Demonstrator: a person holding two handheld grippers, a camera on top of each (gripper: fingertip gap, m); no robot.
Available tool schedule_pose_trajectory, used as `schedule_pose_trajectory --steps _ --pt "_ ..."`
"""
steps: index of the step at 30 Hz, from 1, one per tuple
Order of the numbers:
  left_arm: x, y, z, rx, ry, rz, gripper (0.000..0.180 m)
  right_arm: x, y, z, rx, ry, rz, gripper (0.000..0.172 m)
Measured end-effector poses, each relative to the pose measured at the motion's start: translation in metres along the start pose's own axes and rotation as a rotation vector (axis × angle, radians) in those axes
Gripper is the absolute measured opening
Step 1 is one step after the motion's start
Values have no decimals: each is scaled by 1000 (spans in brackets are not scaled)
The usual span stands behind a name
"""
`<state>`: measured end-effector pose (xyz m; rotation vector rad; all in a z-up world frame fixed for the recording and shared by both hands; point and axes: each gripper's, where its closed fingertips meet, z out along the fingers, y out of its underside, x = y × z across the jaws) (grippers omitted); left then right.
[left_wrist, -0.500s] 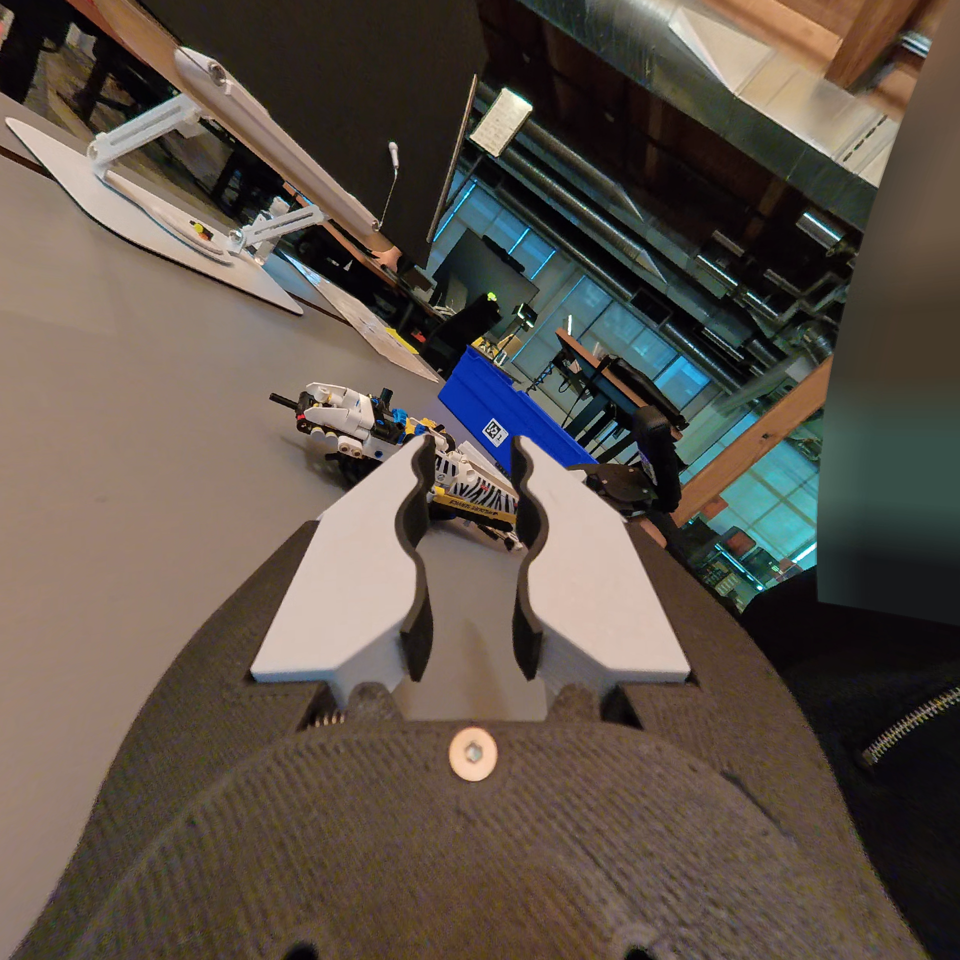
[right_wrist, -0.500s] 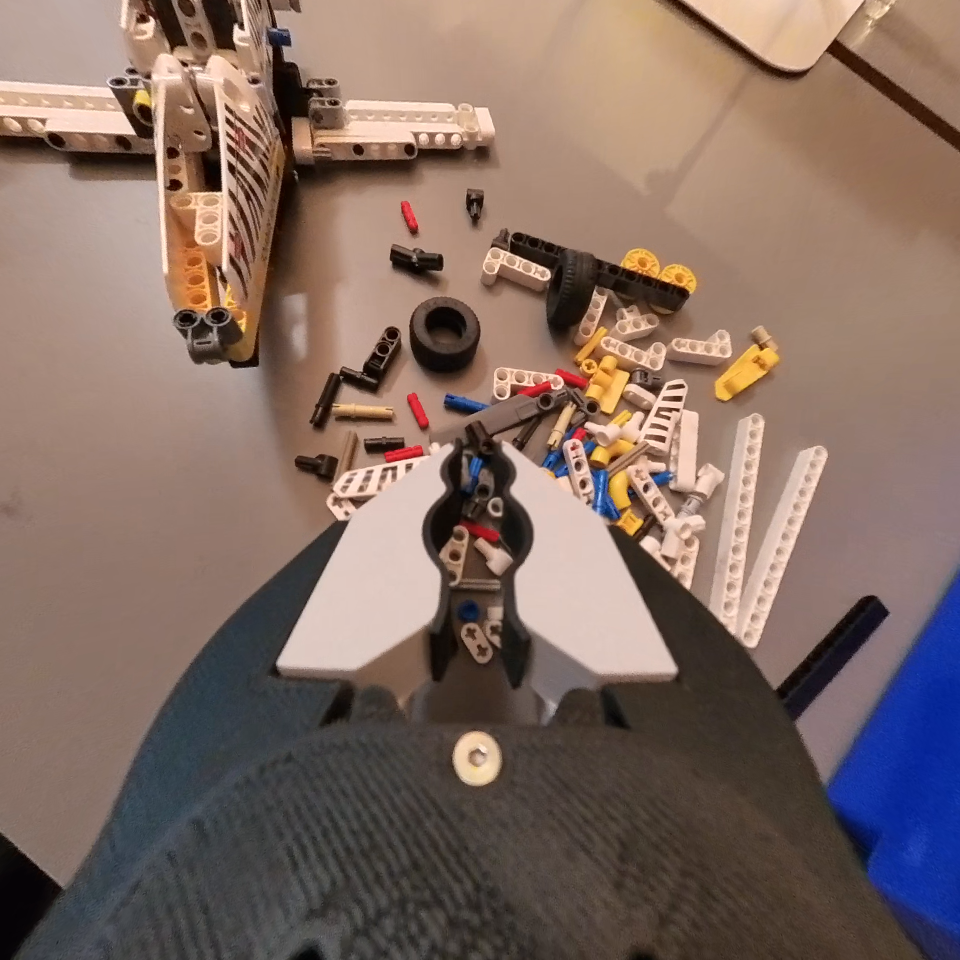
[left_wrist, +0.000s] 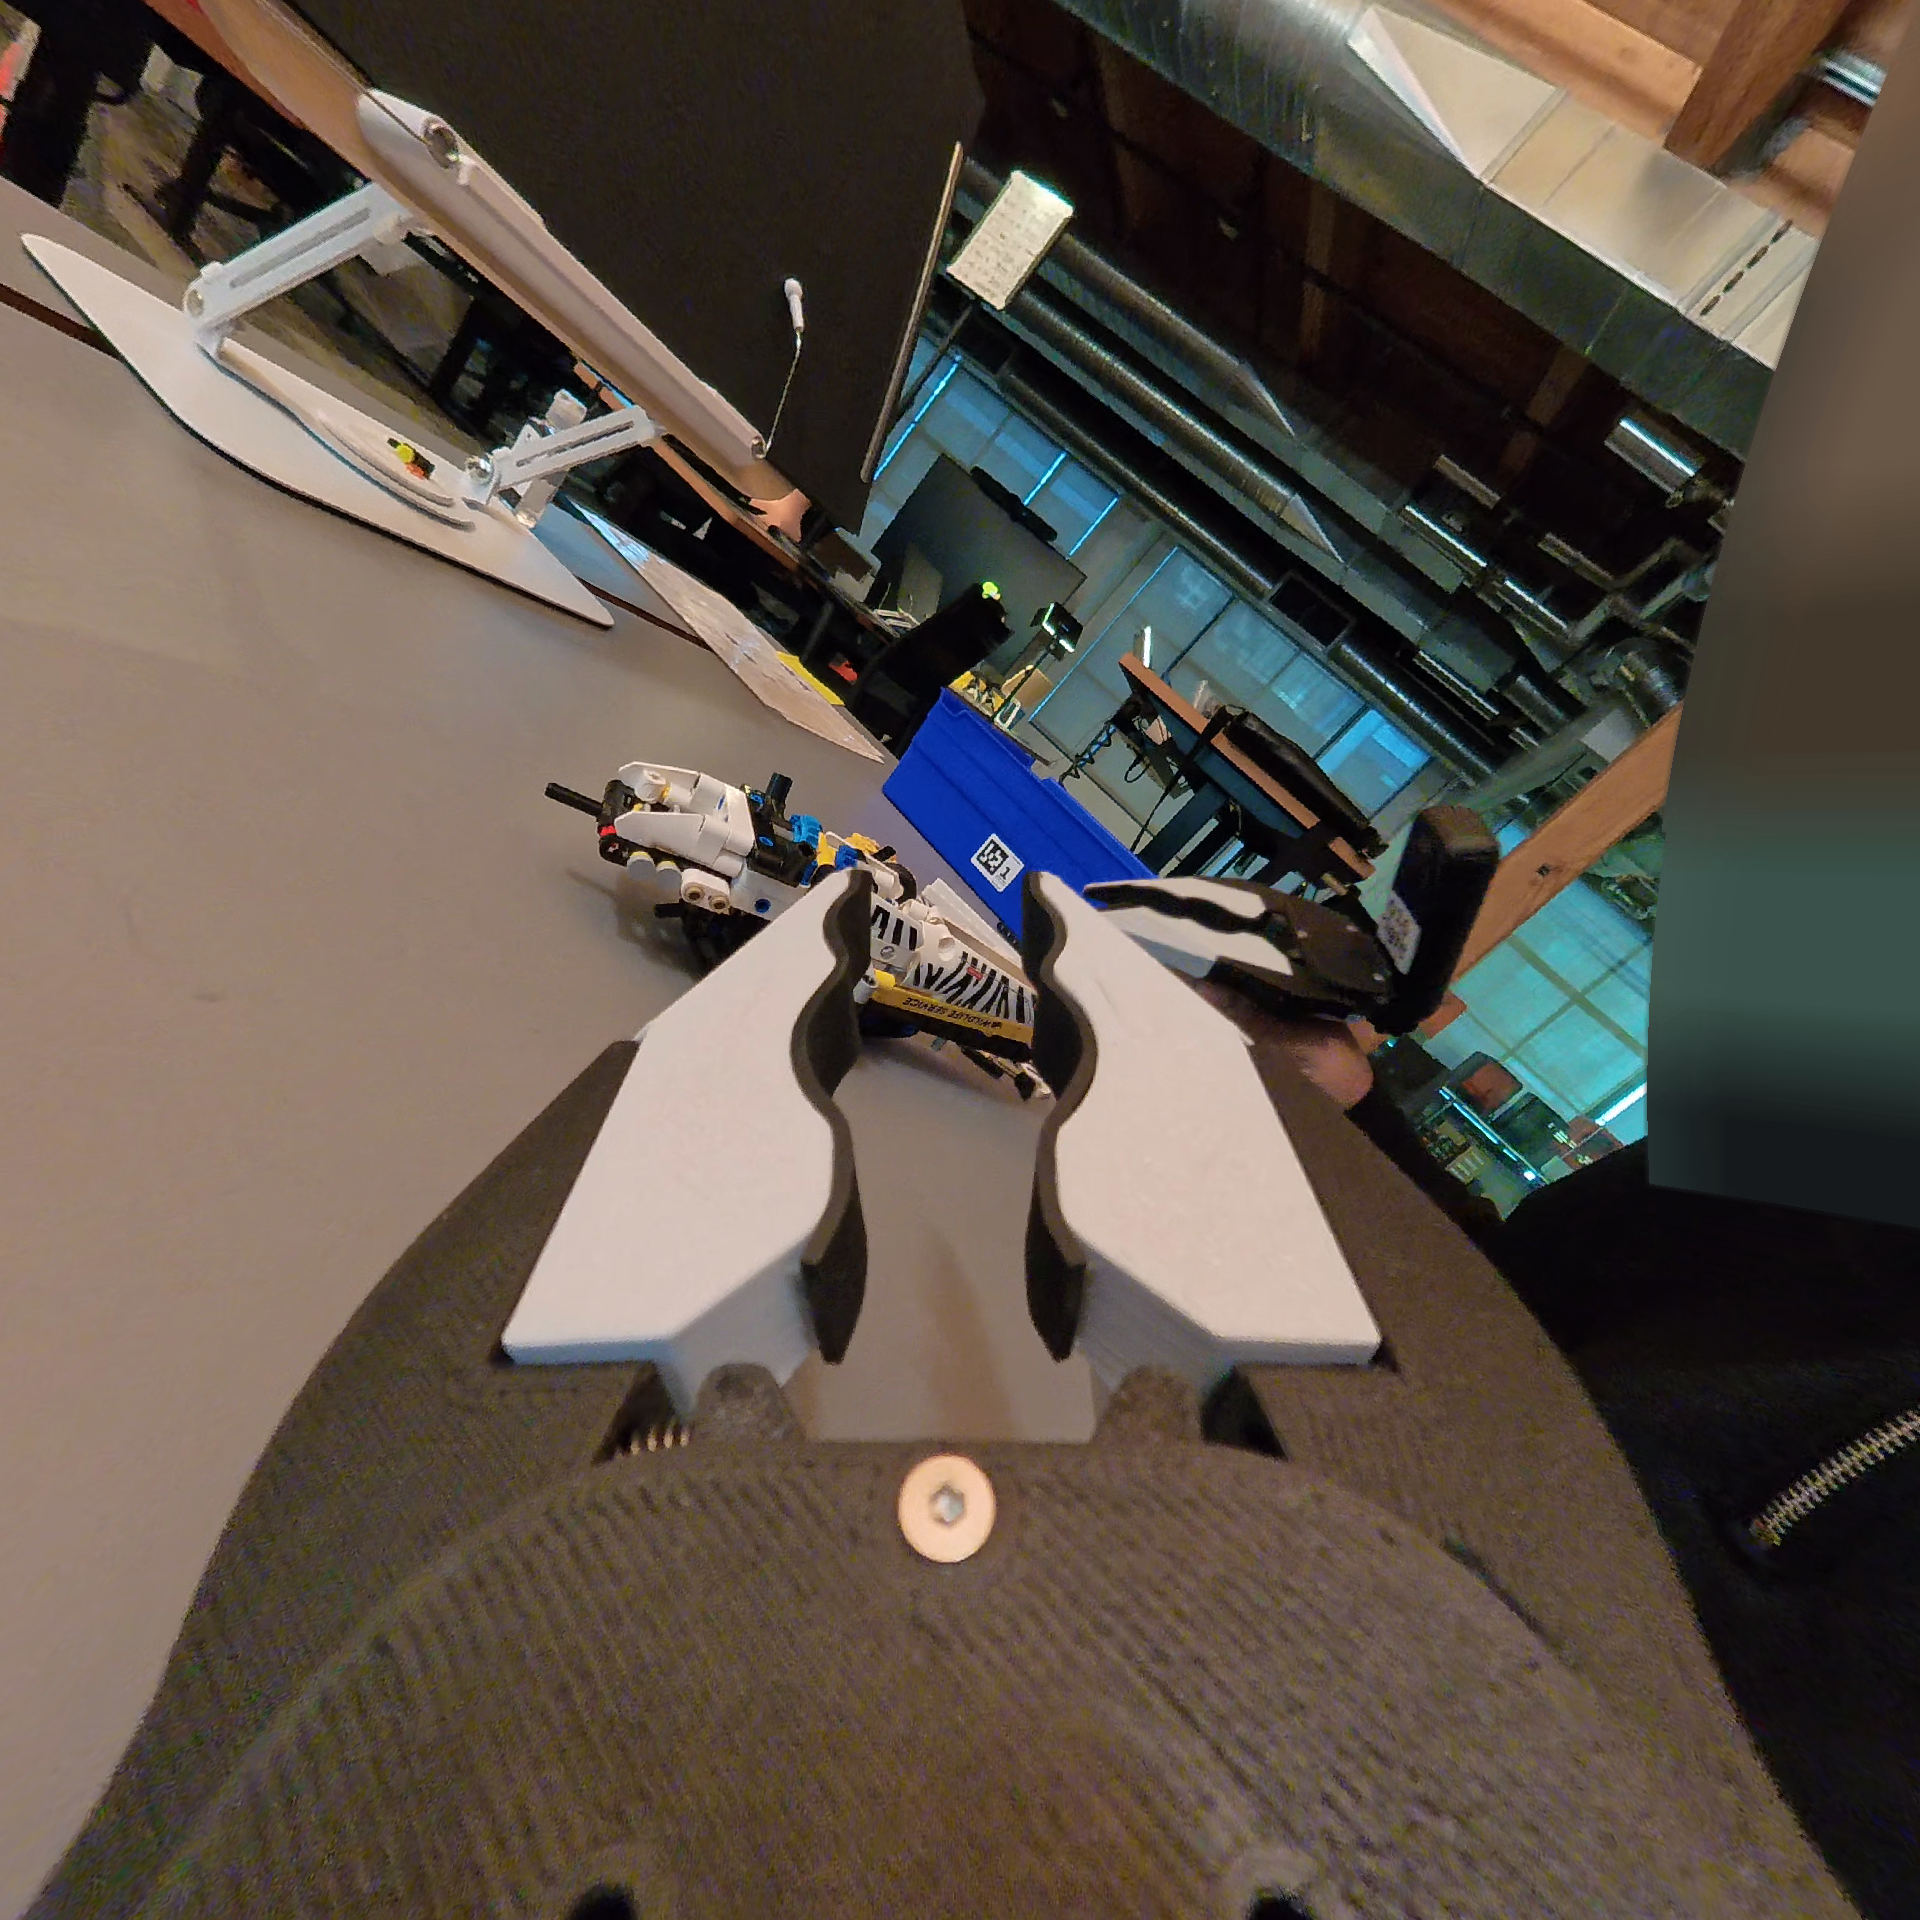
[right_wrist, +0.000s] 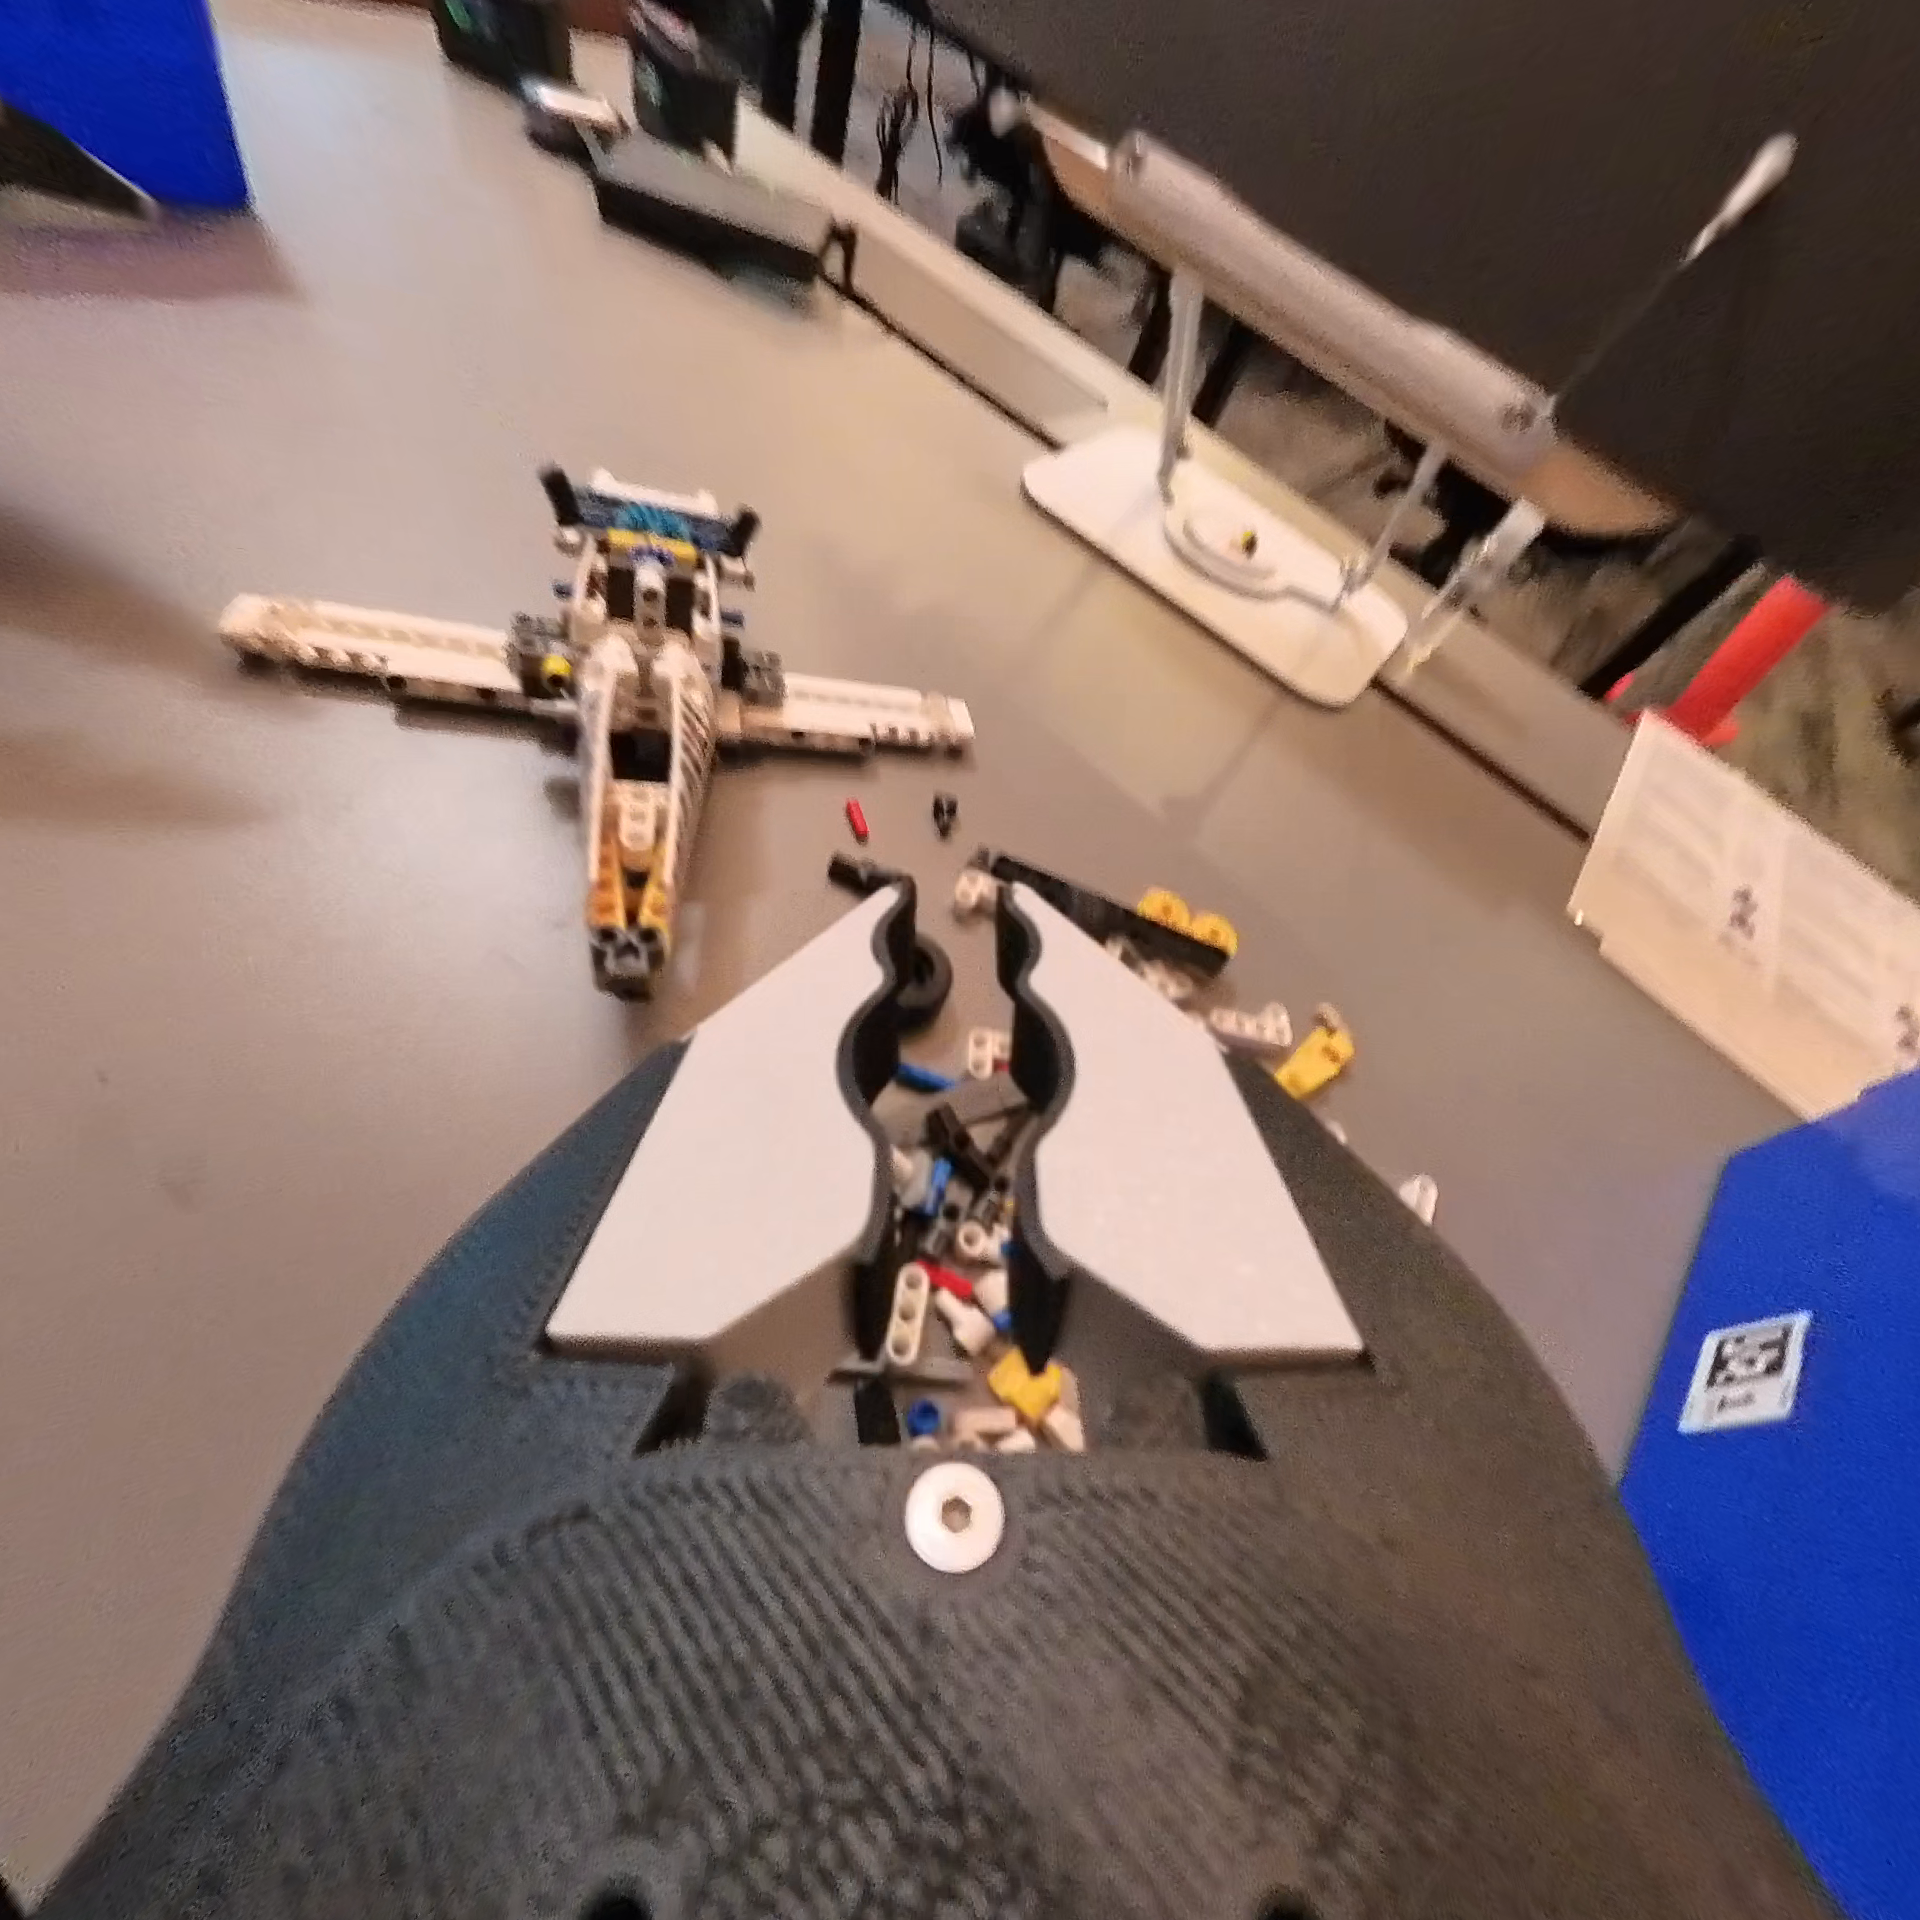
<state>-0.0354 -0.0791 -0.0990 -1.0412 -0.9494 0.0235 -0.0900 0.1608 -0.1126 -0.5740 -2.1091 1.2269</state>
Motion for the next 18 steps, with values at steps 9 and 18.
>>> schedule_pose_trajectory --steps 9,18 --pt "0 3 1 -13 -10 13 25 -34 -28 3 110 -96 -14 14" --pt "-1 5 3 -28 -20 20 25 -45 -25 9 103 -128 -5 16"
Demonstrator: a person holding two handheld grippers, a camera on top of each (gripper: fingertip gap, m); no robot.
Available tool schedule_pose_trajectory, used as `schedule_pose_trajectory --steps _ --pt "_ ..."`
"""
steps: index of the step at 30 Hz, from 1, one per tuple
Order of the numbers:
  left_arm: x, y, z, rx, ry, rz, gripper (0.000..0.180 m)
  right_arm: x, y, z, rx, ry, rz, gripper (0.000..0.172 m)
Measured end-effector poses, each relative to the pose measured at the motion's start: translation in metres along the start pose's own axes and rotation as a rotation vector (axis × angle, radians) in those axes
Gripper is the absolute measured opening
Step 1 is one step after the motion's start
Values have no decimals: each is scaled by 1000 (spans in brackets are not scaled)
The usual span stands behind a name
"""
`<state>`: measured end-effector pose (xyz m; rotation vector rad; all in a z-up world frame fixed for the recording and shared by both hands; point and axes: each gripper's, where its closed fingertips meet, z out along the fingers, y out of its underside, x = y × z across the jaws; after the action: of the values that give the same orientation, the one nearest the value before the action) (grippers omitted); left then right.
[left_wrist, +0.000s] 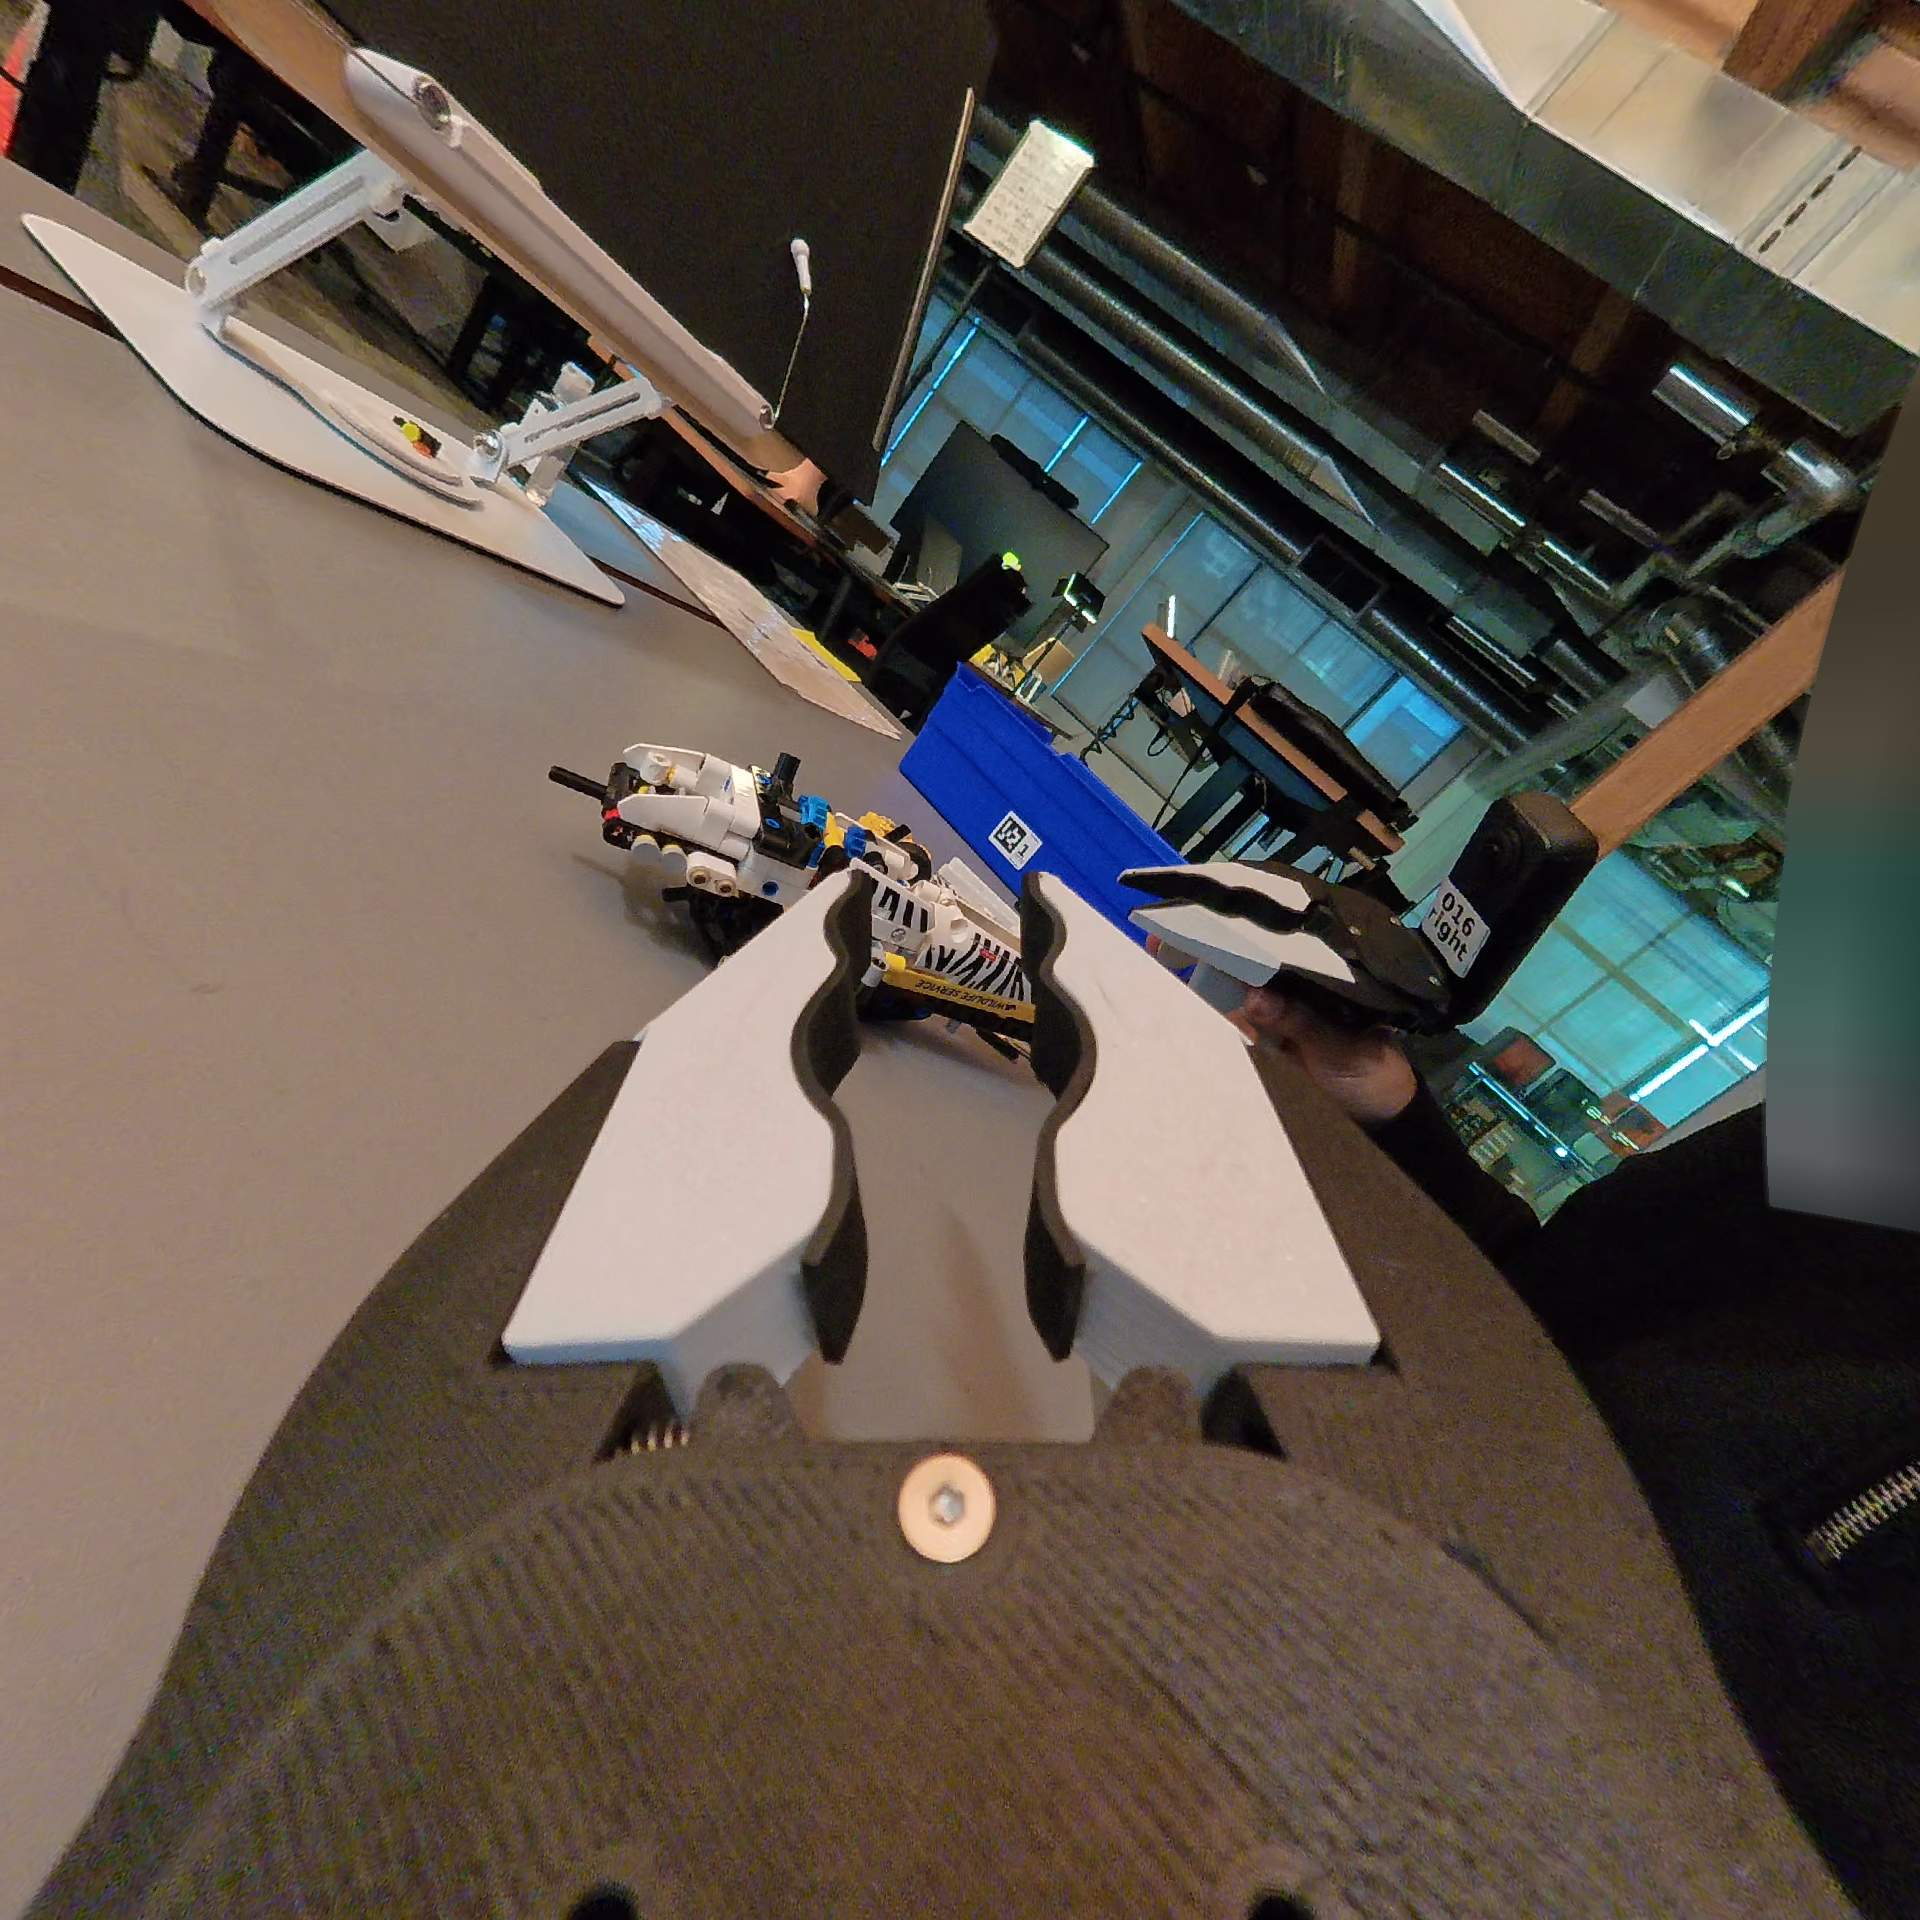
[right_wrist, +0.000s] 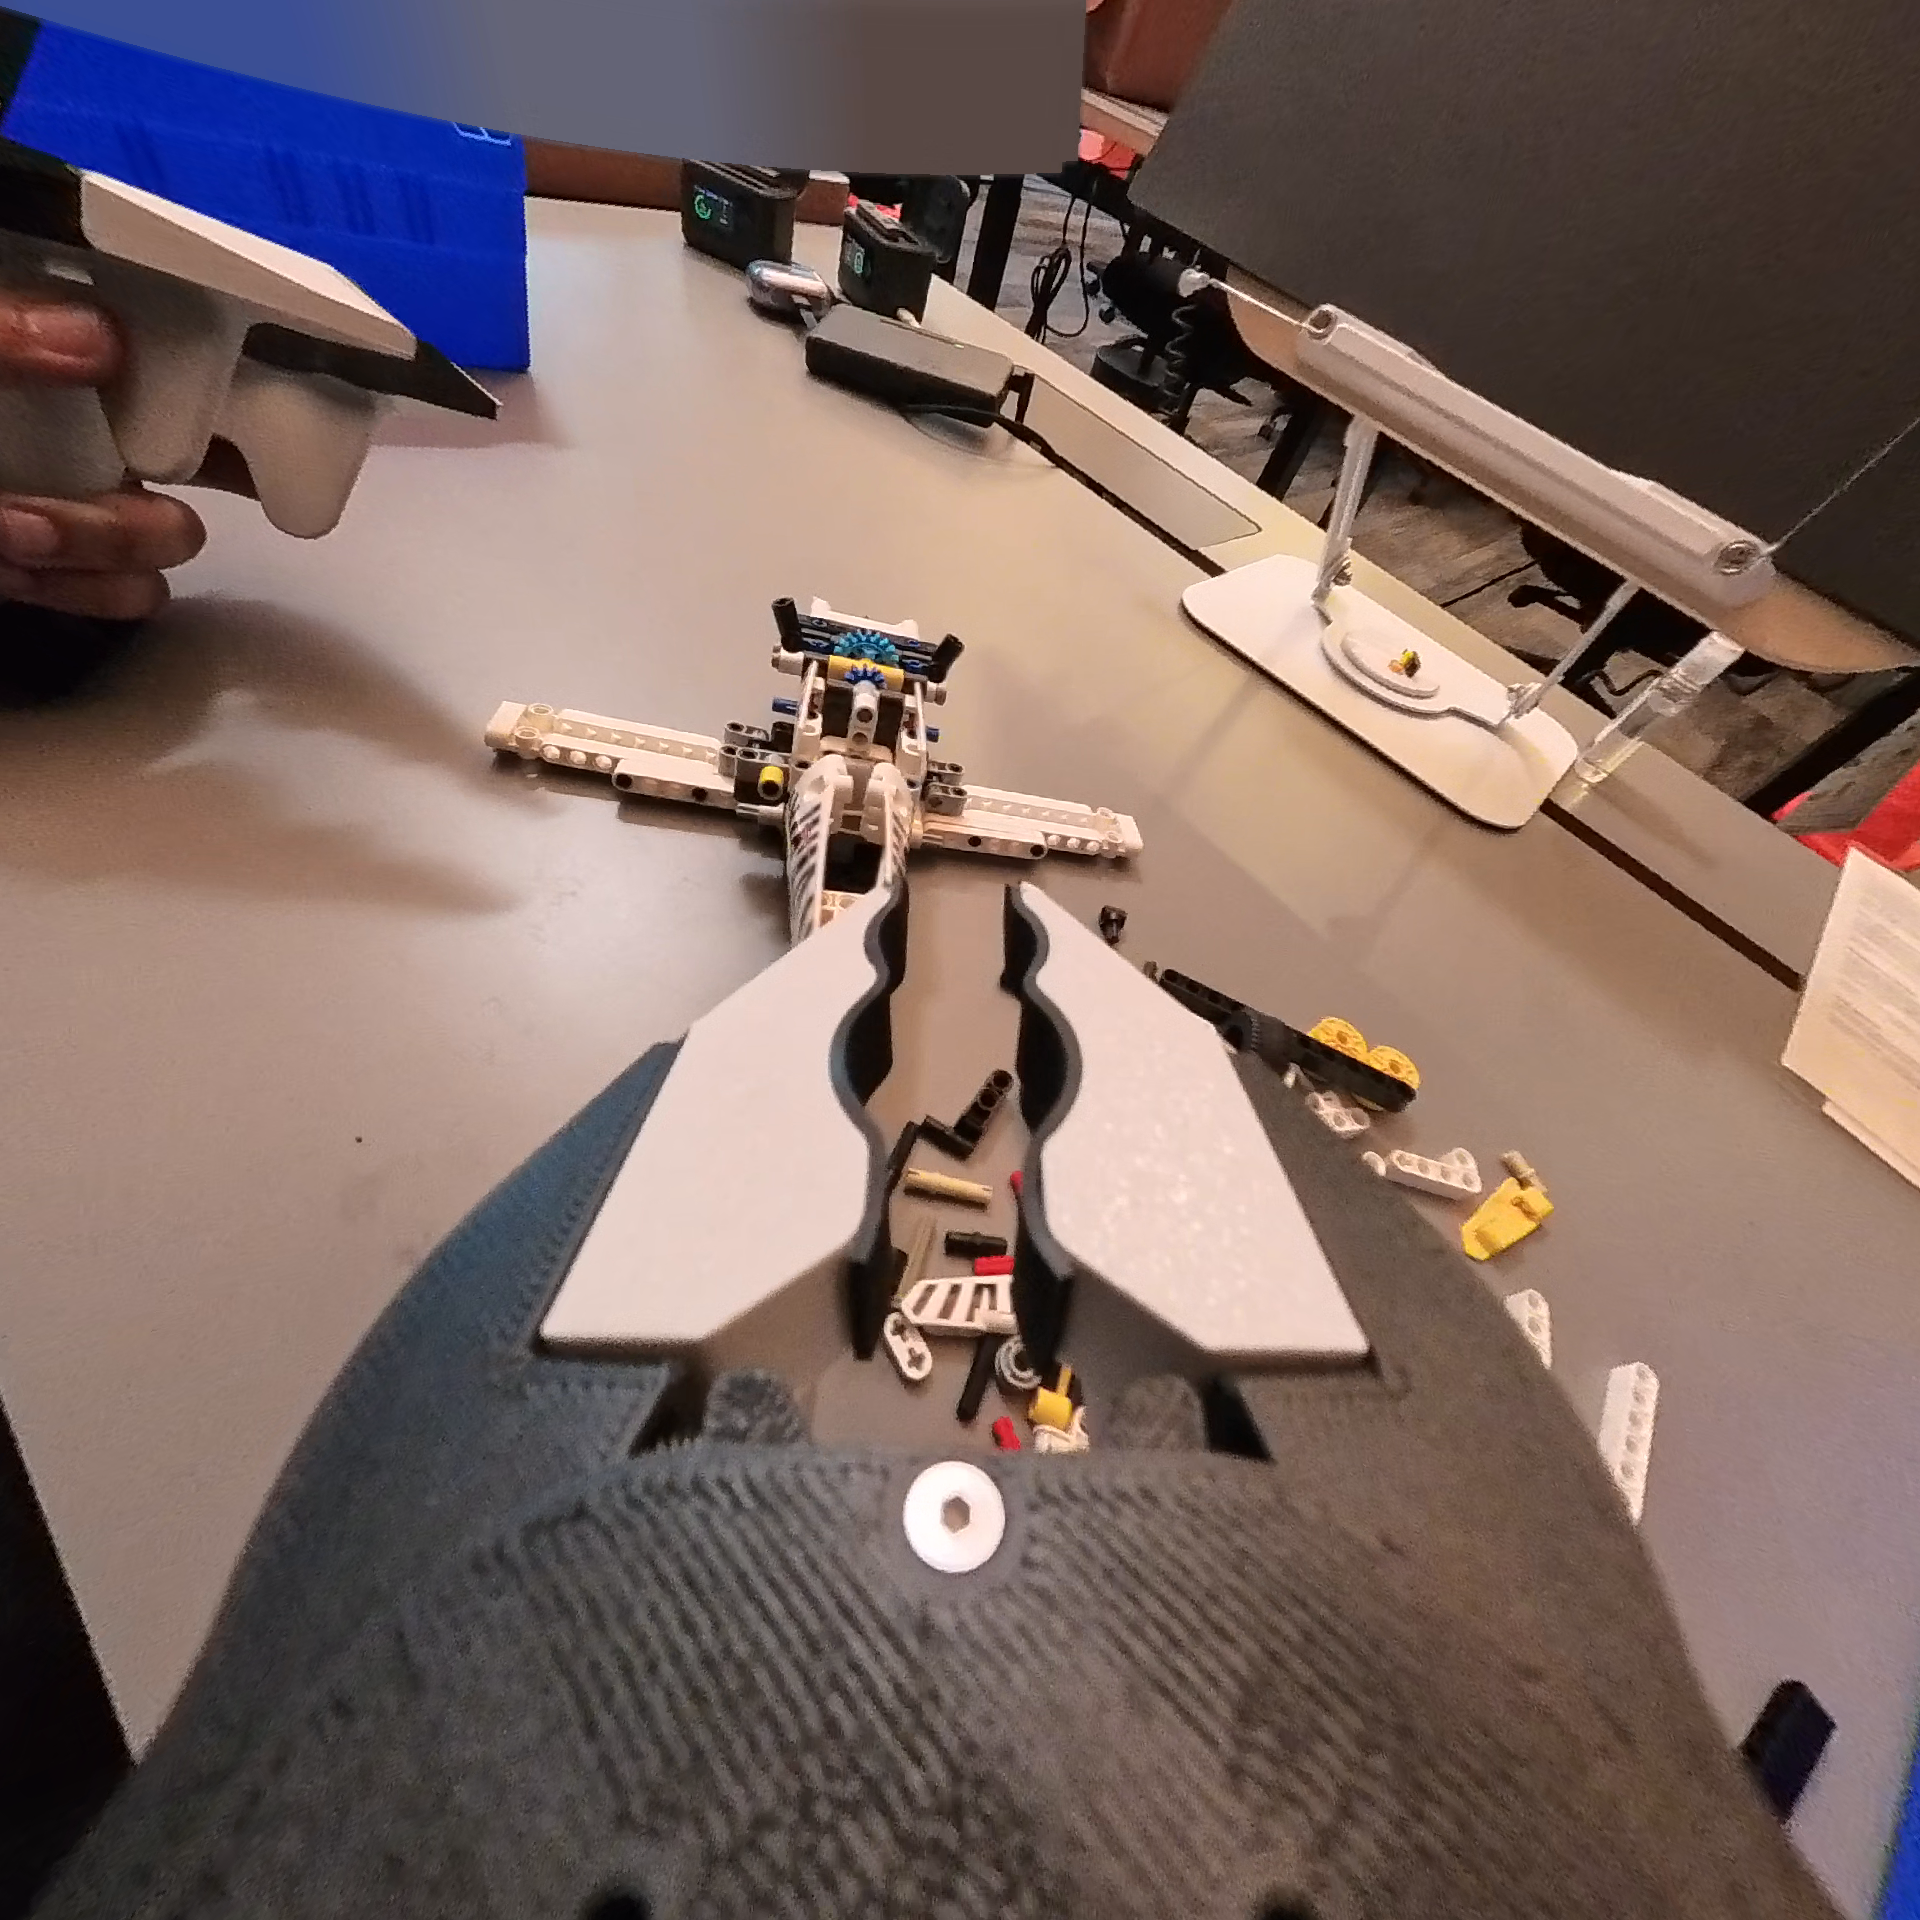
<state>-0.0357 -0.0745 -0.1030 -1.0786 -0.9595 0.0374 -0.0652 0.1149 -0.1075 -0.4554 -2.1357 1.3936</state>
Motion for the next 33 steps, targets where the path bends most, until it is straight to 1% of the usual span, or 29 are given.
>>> schedule_pose_trajectory --steps 10,14,19,22,26,29,33 --pt "-1 1 1 -7 -7 -2 25 -4 4 5 -11 -15 6 20" --pt "-1 2 1 -12 -9 1 25 -11 6 9 -17 -44 31 27" --pt "-1 2 1 -11 -11 -1 25 -19 14 18 -53 -68 47 41" --pt "-2 2 1 -13 -13 -5 25 -23 18 23 -69 -83 61 44" --pt "-2 3 2 -18 -13 -8 25 -26 16 34 -72 -110 90 46" --pt "-2 3 2 -21 -14 -7 25 -27 10 45 -75 -136 103 51" --pt "-2 3 2 -21 -14 -8 25 -31 14 64 -153 -172 114 50"
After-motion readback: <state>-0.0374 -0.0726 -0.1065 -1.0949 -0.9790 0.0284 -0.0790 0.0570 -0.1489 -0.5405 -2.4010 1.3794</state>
